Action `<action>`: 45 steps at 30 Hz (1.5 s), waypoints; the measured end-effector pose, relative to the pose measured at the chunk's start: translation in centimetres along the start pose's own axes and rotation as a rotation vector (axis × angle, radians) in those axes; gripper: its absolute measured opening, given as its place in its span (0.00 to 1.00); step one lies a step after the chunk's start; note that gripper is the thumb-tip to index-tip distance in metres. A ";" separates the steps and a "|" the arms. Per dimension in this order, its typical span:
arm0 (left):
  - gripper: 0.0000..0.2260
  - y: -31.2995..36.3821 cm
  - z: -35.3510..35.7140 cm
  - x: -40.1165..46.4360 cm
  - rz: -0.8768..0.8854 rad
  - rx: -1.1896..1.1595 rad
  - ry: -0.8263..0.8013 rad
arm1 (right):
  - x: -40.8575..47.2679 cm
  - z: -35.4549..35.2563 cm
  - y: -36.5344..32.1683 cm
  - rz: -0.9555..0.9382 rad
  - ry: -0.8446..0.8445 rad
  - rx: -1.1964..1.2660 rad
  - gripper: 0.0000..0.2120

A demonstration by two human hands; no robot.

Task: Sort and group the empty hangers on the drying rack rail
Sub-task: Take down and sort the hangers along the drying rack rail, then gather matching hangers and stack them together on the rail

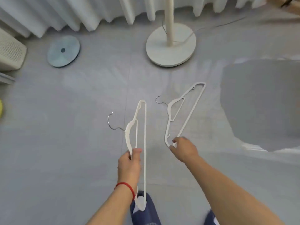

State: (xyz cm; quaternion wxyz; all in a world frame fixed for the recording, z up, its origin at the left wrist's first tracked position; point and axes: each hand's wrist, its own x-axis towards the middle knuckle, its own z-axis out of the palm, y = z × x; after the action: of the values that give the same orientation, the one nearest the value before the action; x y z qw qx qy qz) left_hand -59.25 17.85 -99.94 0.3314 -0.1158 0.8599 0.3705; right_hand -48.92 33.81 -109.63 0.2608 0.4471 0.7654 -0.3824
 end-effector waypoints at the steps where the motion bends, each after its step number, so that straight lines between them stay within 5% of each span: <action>1: 0.15 -1.1 0.7 1.8 0.001 -0.001 -0.011 | 2.4 1.9 -0.3 -0.015 0.027 -0.054 0.21; 8: 0.07 -3.6 3.2 8.6 0.019 -0.111 -0.027 | 10.6 9.7 -2.5 0.113 0.273 -0.189 0.13; 15: 0.07 -1.8 1.3 6.5 0.005 -0.148 -0.018 | 7.8 8.4 -1.5 0.244 0.147 0.012 0.17; 24: 0.08 6.9 -4.9 -9.1 0.097 -0.209 0.213 | -12.9 -1.4 0.5 0.204 0.126 0.154 0.03; 34: 0.08 17.5 -9.6 -30.7 0.053 -0.075 -0.070 | -40.2 -19.4 -6.3 0.120 -0.120 0.667 0.16; 45: 0.14 32.1 -19.3 -48.0 0.310 -0.327 -0.206 | -62.5 -33.2 -16.1 -0.527 0.068 0.361 0.20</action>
State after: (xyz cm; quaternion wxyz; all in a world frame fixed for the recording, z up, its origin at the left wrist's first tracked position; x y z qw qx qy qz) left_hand -46.72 24.31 -40.69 0.3332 0.0038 0.7579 0.5609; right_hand -36.02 25.75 -38.67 0.0438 0.2850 0.7830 -0.5512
